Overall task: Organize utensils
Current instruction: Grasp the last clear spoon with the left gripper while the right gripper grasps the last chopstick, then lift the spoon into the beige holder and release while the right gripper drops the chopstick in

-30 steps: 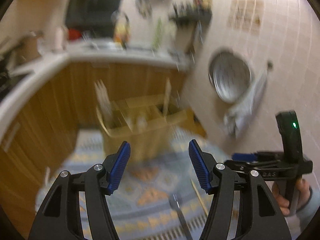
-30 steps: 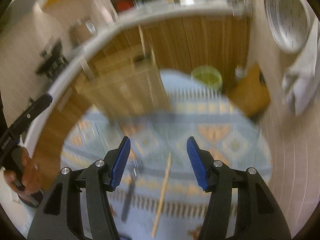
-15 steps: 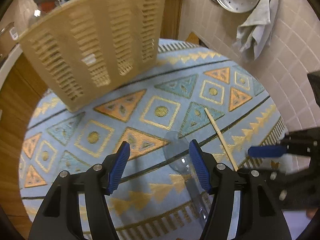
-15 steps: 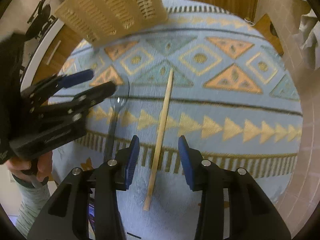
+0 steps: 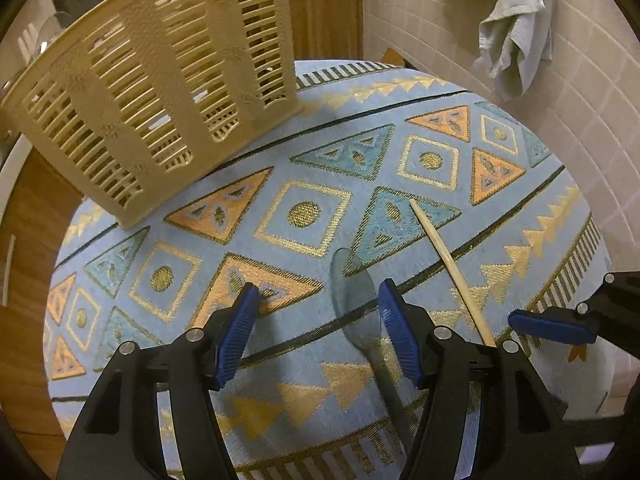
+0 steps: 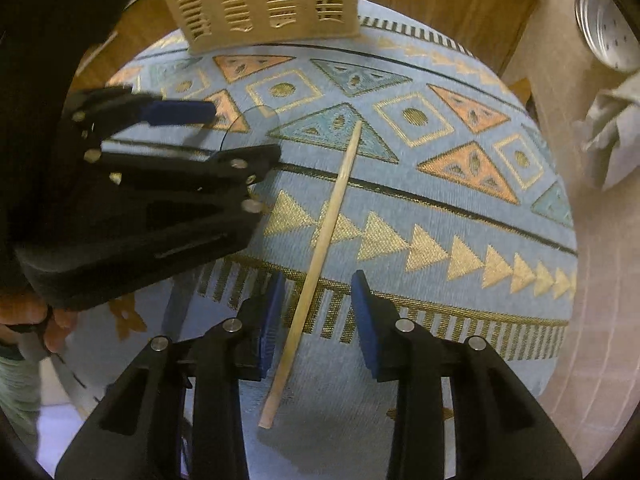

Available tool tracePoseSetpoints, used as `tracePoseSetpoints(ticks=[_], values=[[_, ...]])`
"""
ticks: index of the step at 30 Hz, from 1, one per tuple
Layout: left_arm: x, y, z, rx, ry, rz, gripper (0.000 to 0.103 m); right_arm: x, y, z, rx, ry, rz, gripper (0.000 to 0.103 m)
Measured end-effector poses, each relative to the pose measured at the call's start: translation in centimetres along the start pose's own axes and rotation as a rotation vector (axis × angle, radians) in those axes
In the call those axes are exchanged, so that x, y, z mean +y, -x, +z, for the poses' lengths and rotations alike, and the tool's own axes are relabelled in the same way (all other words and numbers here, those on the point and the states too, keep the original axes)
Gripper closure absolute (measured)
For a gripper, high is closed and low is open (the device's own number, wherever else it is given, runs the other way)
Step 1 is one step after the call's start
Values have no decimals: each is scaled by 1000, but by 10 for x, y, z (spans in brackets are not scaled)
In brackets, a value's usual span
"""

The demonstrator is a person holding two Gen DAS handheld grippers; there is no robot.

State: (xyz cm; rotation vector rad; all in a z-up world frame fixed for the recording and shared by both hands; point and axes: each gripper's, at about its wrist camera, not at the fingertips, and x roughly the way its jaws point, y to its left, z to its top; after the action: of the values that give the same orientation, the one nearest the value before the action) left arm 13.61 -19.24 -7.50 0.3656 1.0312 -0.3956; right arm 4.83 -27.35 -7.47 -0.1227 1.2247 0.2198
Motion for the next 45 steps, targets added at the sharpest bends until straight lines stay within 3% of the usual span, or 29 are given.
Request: tracePoseSetpoints(ticks=[5,12,19,22,24,31,35,42,45], values=[[-1,-7,3,-8,7,-13,42,4,2,-4,1,41,-13,97],[3,-4,-3,-15,-9,-26,44,-9,5,-9,-1,21,-8,100],[4,-3,-4,-16,-13,-33,46,-29,6,-9,10,-28,9,100],[6,-1,-5,-25,-18,-42,62,-31,6,-10,9,-33,16,100],[12,1,-5,-26,-8,-54,67,-33,7,-11,8,-39,15,100],[32,6,-10,-25,50,-155,67,-52,7,-9,22,-99,58,100],[31,9,-12,-31,24,-149,67,-64,4,0,52,-152,159,99],[13,8,-16,-18,-81,-129,67,-65,1,15,78,-123,157,98],[13,7,-16,-19,-84,-135,67,-64,-2,21,93,-99,158,91]])
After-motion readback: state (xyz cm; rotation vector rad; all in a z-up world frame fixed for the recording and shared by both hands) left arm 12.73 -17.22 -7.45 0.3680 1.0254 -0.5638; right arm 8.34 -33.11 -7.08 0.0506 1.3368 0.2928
